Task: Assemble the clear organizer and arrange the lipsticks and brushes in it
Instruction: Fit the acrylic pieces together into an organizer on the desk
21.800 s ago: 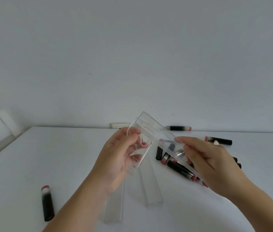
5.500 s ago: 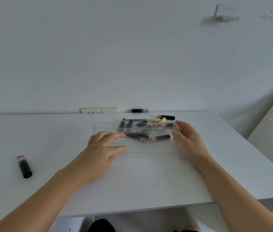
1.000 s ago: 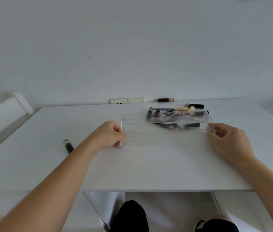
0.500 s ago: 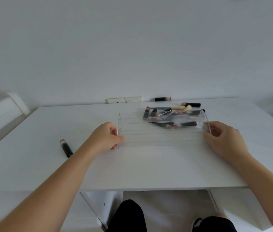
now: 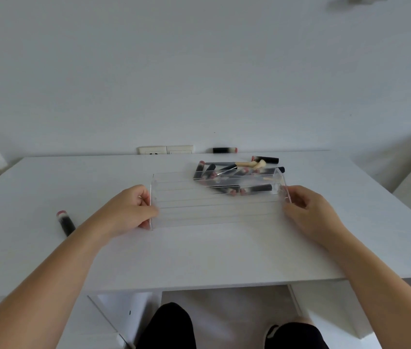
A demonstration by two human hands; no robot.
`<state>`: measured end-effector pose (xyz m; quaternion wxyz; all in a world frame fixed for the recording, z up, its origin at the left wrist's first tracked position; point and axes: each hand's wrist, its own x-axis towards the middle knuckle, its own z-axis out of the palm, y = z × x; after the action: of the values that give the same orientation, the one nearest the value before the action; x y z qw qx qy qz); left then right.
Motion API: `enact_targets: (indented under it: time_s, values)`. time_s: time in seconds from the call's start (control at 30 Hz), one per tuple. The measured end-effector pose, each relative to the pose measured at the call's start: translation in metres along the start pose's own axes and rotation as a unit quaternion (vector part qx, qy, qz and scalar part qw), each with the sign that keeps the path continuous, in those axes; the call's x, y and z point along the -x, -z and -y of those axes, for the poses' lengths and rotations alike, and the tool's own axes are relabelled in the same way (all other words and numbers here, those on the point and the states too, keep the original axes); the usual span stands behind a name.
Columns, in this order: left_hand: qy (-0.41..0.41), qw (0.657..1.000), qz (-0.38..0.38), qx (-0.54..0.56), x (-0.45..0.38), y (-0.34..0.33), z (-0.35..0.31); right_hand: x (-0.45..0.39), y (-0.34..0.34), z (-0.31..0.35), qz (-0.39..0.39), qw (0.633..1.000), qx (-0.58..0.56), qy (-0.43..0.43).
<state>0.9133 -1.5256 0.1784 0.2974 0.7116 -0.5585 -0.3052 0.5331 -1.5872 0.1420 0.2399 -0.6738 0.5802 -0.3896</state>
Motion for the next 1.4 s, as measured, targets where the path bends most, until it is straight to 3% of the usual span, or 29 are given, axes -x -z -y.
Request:
enact_targets:
  time_s: [0.2,0.7,0.77,0.83,0.9,0.97,1.4]
  values:
    - [-0.005,1.0,-0.001,-0.011,-0.001,-0.004,0.002,-0.001,-0.003,-0.002,0.011,1.0,-0.006,-0.026]
    - [-0.015,0.999,0.02,-0.048,0.001,0.011,0.009,0.007,-0.007,-0.002,-0.048,0.998,0.01,-0.039]
    - [-0.051,0.995,-0.044,-0.07,0.003,0.012,0.008,0.011,-0.006,0.0,-0.076,0.996,0.046,0.023]
    - [-0.146,0.981,-0.096,-0.079,0.005,0.008,0.008,0.014,-0.006,0.002,-0.085,0.983,0.115,0.116]
    - [-0.246,0.957,-0.108,-0.108,0.005,0.002,0.006,0.012,-0.006,0.005,-0.062,0.971,0.168,0.158]
    - [-0.29,0.942,-0.095,-0.14,0.001,-0.002,0.005,0.008,-0.006,0.008,-0.031,0.97,0.191,0.15]
    - [-0.269,0.945,-0.027,-0.183,-0.011,-0.011,0.006,0.002,0.002,0.02,0.033,0.965,0.222,0.135]
